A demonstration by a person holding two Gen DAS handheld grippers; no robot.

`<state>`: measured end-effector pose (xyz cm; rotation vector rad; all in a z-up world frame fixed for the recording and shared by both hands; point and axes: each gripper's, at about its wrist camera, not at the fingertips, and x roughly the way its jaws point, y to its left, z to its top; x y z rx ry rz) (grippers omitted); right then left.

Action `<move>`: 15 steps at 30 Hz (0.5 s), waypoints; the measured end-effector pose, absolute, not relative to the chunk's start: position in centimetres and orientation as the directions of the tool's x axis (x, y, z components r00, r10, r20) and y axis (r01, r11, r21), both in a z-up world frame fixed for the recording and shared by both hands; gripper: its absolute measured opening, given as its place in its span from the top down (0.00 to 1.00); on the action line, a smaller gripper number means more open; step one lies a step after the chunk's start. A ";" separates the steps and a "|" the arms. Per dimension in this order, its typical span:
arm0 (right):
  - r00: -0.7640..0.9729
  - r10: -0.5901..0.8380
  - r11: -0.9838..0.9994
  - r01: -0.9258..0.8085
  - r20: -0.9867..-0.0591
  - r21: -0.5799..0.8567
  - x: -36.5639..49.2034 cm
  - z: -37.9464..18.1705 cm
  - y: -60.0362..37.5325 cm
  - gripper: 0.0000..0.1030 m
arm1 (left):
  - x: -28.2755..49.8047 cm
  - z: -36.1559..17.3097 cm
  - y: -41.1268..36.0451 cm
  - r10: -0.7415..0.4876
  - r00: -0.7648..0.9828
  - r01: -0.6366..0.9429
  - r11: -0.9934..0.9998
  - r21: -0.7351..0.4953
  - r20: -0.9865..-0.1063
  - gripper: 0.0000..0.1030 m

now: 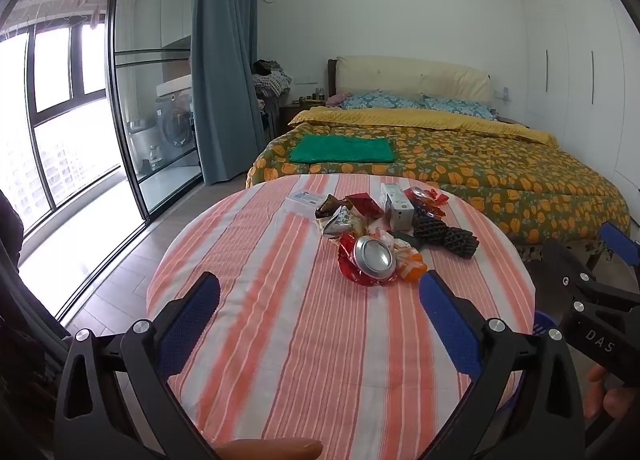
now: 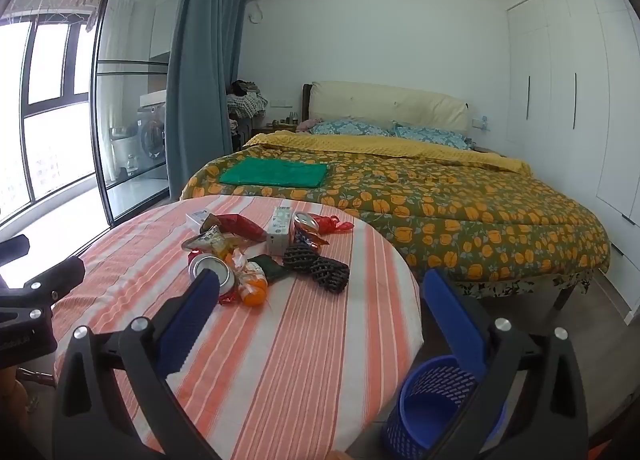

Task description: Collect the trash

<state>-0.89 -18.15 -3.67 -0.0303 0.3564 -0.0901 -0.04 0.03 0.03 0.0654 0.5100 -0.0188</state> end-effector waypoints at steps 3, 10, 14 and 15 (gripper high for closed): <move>0.933 -0.093 0.996 0.081 -0.348 -0.047 -0.9 -3.7 -18.1 0.04 | 0.0 0.0 0.0 -0.001 0.872 0.034 0.998 0.060 -0.489 0.04; 0.933 -0.094 0.995 0.082 -0.347 -0.049 -0.5 -3.9 -17.9 0.04 | 0.0 0.0 0.0 -0.001 0.871 0.035 0.998 0.060 -0.491 0.04; 0.933 -0.094 0.995 0.082 -0.347 -0.049 -0.5 -3.9 -17.9 0.04 | 0.0 0.0 0.0 -0.001 0.871 0.035 0.998 0.060 -0.492 0.04; 0.933 -0.094 0.995 0.082 -0.347 -0.050 -0.5 -3.9 -17.9 0.04 | 0.0 0.0 0.0 -0.001 0.870 0.035 0.998 0.060 -0.492 0.04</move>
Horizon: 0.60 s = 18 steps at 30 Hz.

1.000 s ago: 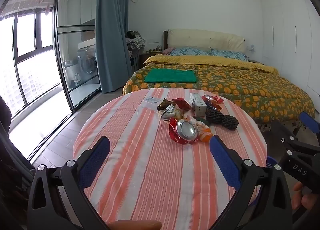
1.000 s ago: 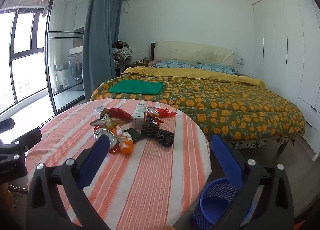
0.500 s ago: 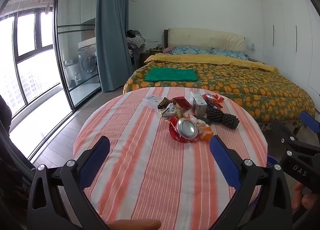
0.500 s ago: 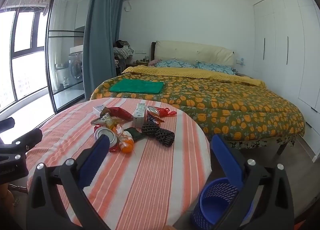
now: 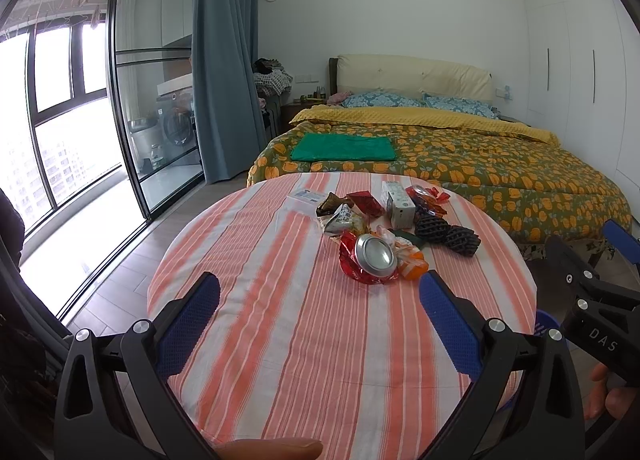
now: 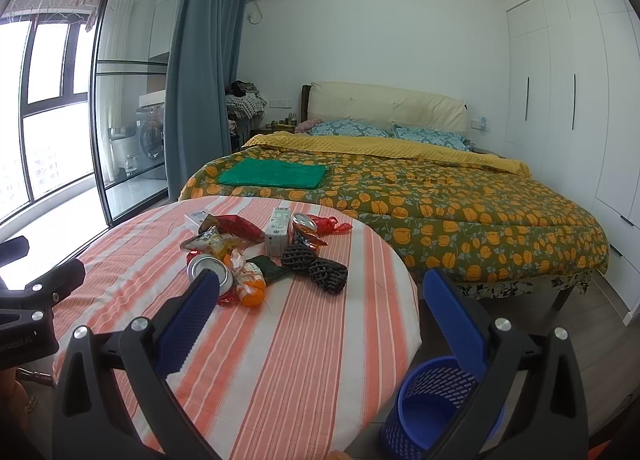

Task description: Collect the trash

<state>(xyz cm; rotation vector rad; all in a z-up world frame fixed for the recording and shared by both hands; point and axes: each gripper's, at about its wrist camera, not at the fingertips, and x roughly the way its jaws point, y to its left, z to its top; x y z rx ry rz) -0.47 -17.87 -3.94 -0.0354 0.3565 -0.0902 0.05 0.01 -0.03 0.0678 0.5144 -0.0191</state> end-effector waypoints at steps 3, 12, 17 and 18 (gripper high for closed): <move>0.933 -0.095 0.995 0.082 -0.347 -0.050 -0.4 -3.9 -17.9 0.04 | 0.0 0.0 0.0 -0.001 0.870 0.035 0.998 0.060 -0.493 0.04; 0.933 -0.095 0.995 0.083 -0.347 -0.051 -0.6 -3.9 -18.0 0.04 | 0.1 0.0 0.0 -0.001 0.869 0.035 0.998 0.061 -0.495 0.04; 0.933 -0.096 0.995 0.084 -0.348 -0.050 -0.6 -3.9 -18.2 0.04 | 0.1 0.0 0.0 0.000 0.869 0.035 0.998 0.061 -0.496 0.04; 0.933 -0.095 0.995 0.083 -0.347 -0.051 -0.7 -3.9 -18.1 0.04 | 0.0 0.0 0.0 0.000 0.869 0.035 0.998 0.061 -0.495 0.04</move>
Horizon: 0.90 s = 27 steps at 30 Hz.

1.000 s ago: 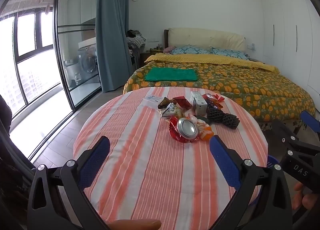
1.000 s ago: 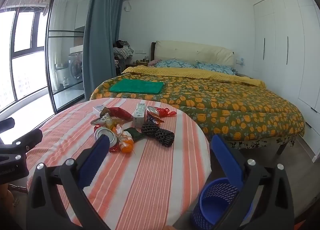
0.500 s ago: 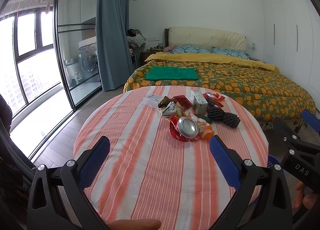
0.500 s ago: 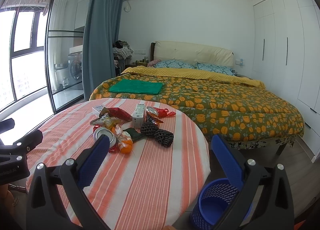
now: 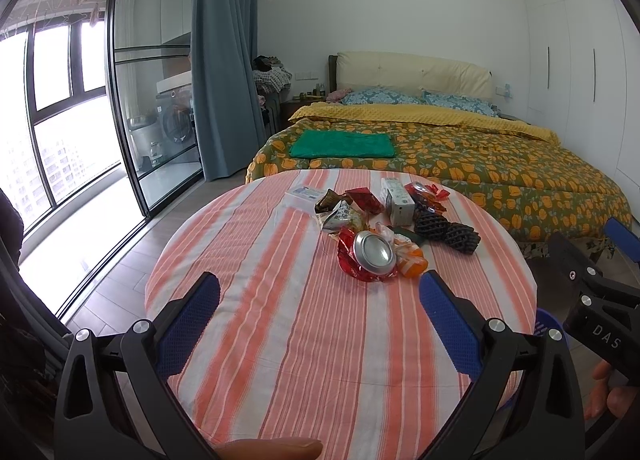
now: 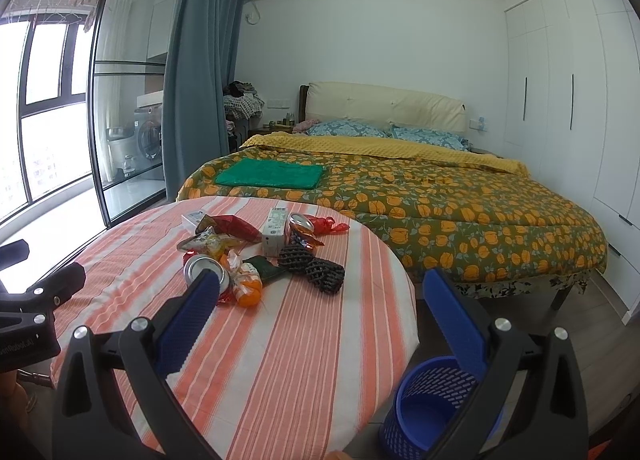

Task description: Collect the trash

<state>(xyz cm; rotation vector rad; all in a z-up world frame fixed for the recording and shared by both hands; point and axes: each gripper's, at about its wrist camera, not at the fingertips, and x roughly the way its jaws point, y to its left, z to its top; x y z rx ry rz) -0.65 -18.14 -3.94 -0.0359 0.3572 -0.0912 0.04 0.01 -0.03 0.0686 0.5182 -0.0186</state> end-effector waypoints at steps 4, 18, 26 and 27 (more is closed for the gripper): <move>0.933 -0.095 0.995 0.083 -0.348 -0.051 -0.8 -3.9 -18.2 0.04 | 0.1 0.0 0.0 0.000 0.868 0.035 0.998 0.061 -0.496 0.04; 0.932 -0.100 0.995 0.087 -0.350 -0.051 -0.6 -3.9 -19.0 0.04 | 0.0 0.0 0.0 -0.001 0.866 0.036 0.998 0.060 -0.499 0.04; 0.932 -0.100 0.995 0.087 -0.349 -0.051 -0.5 -3.9 -19.0 0.04 | 0.1 0.0 0.0 -0.001 0.865 0.036 0.998 0.060 -0.501 0.04; 0.932 -0.100 0.995 0.087 -0.349 -0.051 -0.5 -3.9 -18.9 0.04 | 0.1 0.0 0.0 -0.001 0.865 0.036 0.998 0.060 -0.501 0.04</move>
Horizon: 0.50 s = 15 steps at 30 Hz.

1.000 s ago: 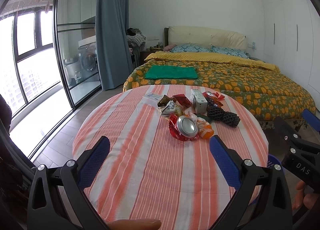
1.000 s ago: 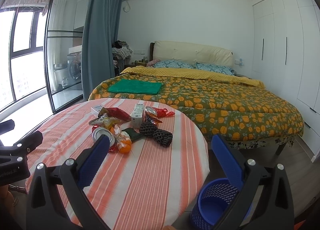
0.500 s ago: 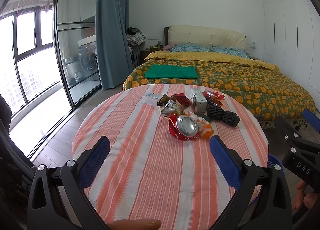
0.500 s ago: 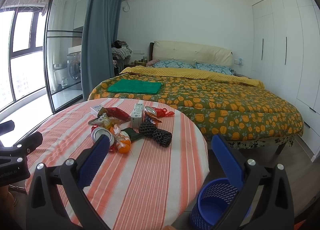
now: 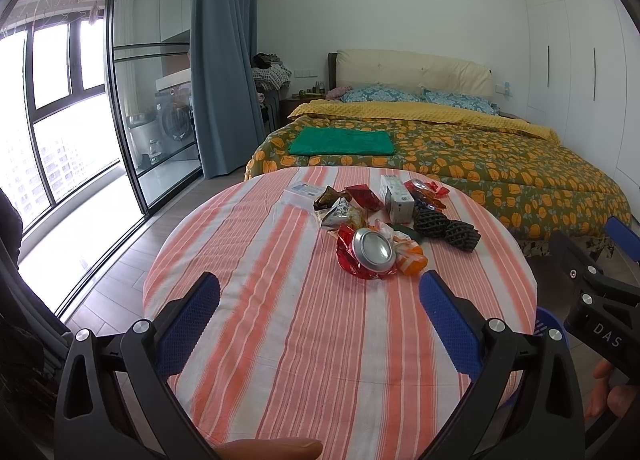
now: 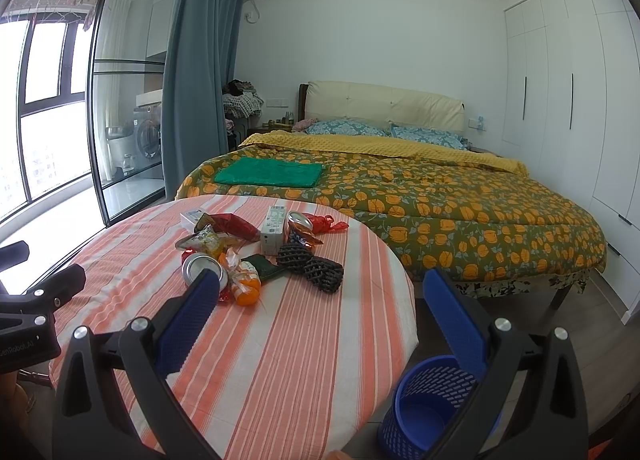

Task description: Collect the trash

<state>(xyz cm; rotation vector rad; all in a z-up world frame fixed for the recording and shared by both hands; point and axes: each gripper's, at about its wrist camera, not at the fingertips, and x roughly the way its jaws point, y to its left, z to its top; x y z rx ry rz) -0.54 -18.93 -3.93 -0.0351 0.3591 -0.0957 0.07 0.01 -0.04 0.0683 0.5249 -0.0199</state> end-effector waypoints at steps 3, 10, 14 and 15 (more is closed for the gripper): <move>0.931 -0.101 0.995 0.089 -0.350 -0.049 -0.5 -3.9 -19.0 0.04 | 0.0 0.0 0.0 -0.003 0.865 0.039 0.997 0.061 -0.502 0.04; 0.930 -0.106 0.994 0.095 -0.351 -0.049 -0.4 -4.1 -19.4 0.04 | 0.1 -0.9 -0.3 -0.005 0.864 0.041 0.997 0.061 -0.503 0.04; 0.930 -0.106 0.994 0.095 -0.351 -0.049 -0.4 -4.1 -19.5 0.04 | 0.2 -0.8 -0.3 -0.004 0.863 0.041 0.997 0.062 -0.504 0.04; 0.930 -0.107 0.994 0.096 -0.351 -0.049 -0.4 -4.1 -19.4 0.04 | 0.1 -0.9 -0.3 -0.004 0.863 0.041 0.997 0.062 -0.505 0.04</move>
